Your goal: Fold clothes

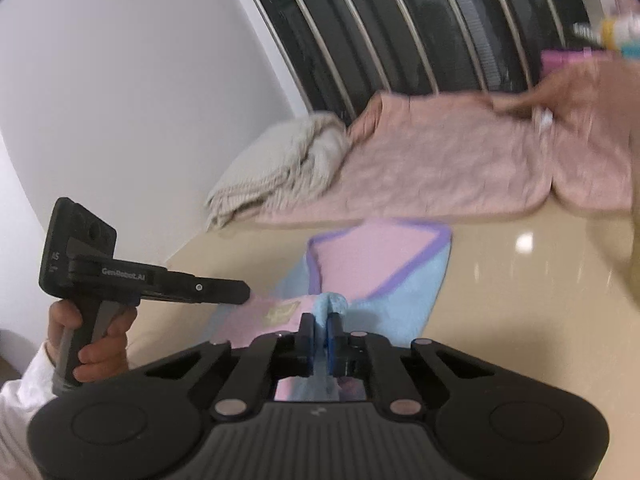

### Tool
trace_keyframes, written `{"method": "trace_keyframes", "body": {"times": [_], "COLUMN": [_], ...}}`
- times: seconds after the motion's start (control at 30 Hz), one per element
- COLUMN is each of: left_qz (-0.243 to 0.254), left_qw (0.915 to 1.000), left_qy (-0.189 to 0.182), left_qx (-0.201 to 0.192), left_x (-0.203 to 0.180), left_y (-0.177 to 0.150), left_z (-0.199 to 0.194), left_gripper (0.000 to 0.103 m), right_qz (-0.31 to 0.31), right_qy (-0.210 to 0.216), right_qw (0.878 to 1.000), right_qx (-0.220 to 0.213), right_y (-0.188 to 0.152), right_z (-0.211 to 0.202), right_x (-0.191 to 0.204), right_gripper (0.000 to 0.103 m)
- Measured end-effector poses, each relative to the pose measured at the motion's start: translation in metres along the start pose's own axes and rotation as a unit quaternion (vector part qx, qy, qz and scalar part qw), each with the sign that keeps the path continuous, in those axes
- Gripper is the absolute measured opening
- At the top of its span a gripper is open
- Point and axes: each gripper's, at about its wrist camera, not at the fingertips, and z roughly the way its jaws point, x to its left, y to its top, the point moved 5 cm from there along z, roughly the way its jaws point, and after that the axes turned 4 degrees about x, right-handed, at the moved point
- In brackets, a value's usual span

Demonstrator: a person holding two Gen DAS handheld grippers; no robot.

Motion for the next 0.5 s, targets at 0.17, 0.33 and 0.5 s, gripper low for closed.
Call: {"method": "trace_keyframes", "body": {"times": [0.17,0.33,0.5], "left_qz": [-0.014,0.028,0.067], "left_qw": [0.9986,0.9986,0.9911], "left_qy": [0.052,0.045,0.107], "left_qx": [-0.001,-0.002,0.043], "left_x": [0.008,-0.021,-0.027], "left_y": [0.005,-0.018,-0.043], "left_z": [0.006,0.000,0.027], "left_gripper": [0.032,0.045,0.029], "right_qz": [-0.015,-0.039,-0.062], "right_qy": [-0.077,-0.082,-0.050], "right_qw": [0.996,0.996,0.997], "right_qx": [0.041,-0.008,0.016], "right_y": [-0.003,-0.003,-0.010], "right_z": [0.033,0.010,0.017], "right_x": [-0.016,-0.004,0.012], "right_gripper": [0.015,0.025,0.025]}}
